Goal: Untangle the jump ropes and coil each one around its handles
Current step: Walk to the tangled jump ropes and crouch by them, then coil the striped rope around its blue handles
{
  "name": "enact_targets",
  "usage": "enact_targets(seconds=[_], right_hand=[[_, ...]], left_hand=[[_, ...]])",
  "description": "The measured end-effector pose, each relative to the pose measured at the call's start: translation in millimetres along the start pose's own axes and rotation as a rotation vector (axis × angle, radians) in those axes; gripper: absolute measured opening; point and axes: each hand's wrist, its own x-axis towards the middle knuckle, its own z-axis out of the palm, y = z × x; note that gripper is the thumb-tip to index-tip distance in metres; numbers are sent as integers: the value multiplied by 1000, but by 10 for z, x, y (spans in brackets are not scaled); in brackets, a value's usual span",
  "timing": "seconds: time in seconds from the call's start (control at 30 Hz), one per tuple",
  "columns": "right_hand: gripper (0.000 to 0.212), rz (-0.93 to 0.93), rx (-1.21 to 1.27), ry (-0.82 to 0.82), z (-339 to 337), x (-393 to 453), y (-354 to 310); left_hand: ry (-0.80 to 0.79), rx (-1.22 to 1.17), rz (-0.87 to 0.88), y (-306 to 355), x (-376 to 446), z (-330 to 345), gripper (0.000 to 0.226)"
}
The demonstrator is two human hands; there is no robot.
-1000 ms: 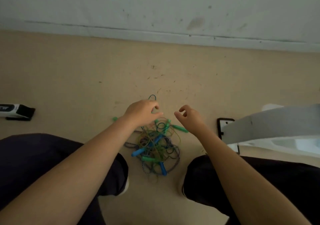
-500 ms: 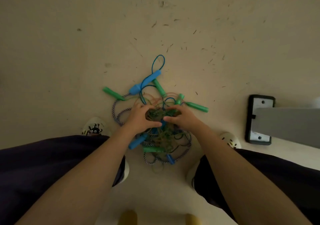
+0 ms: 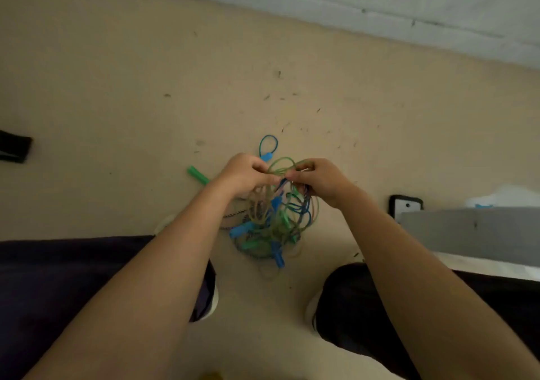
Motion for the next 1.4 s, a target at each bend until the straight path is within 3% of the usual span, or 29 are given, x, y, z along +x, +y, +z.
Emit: enact_targets(seconds=[0.13,0.27,0.4,0.5,0.63,0.77,0.87,1.0,1.1,1.2,1.33,1.4], right_hand=[[7,-203,117,1,-281,-707,-718],[29,-406,223,-54,-505,-1565,-1274],[46,-543,254,-148,-549,-2445,-1632],[40,-619,235,-126,-461,-2841,-1754],[34,-677,220,-69,-299,-3008,-1759],[32,-663,222,-88,-269,-2944,-1708],[36,-624,223,-92,-324,-2848,-1625],[31,-576,287,-33,-374,-2648,-1411],[18,-588,49,102,-386,-2518,-1307],[20,-595,-213,218,-421,-2435,-1292],[26,-579,-305,271,-447,-2368,-1278],[29,-591,-290,262,-433,-2364,-1289]], left_hand=[[73,-81,170,672,-614,-315,19],[120,-194,374,1264,-1350,-564,9],[55,-393,512,1688,-2099,-689,7],[-70,-423,572,1847,-2530,-719,33],[-97,-224,621,1914,-2768,-560,55],[99,-147,609,1876,-2648,-440,33],[162,-295,542,1735,-2516,-481,25],[279,-372,444,1561,-2414,-589,38],[289,-195,405,1516,-2390,-650,41],[284,-141,400,1477,-2324,-646,42],[315,-155,416,1467,-2270,-687,55],[335,-175,425,1456,-2250,-719,51]])
